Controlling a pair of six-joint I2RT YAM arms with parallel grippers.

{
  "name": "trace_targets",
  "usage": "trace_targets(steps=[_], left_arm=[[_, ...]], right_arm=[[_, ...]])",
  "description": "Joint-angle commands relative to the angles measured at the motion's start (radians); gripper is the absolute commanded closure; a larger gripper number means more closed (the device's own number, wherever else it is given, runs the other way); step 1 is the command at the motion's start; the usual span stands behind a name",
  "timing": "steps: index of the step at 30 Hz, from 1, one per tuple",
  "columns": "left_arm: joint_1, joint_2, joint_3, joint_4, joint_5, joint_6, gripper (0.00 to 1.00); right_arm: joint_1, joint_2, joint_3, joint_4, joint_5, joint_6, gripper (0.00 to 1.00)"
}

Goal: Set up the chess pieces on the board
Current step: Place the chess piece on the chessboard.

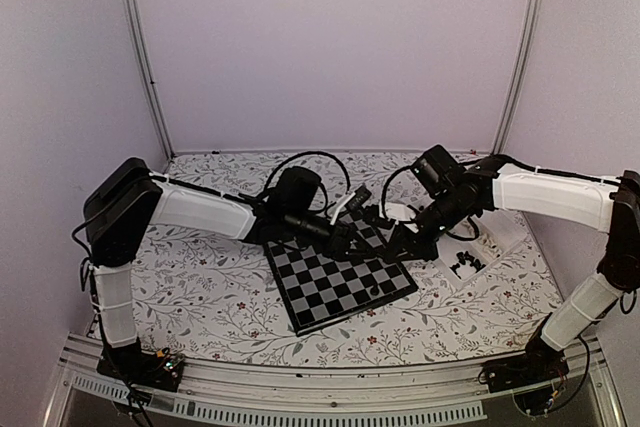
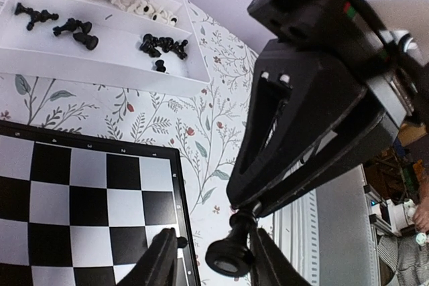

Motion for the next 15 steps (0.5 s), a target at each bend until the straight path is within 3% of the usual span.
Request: trace_targets(steps=[1, 8, 11, 15], left_arm=[[0.0, 0.015, 0.026, -0.011, 0.029, 0.006, 0.67], [0.005, 0.014, 0.024, 0.017, 0.068, -0.009, 0.83], [0.024, -0.013, -0.013, 0.132, 0.093, -0.082, 0.86], [0.06, -0.044, -0.057, 0.322, 0.09, -0.211, 0.88]], right_arm=[[0.008, -0.01, 0.03, -0.012, -0.015, -0.012, 0.87], [0.008, -0.017, 0.03, 0.0, -0.004, -0.007, 0.85], [-0.007, -0.057, 0.02, 0.038, -0.011, 0.011, 0.7], [-0.115, -0.095, 0.067, 0.034, -0.181, 0.028, 0.59]])
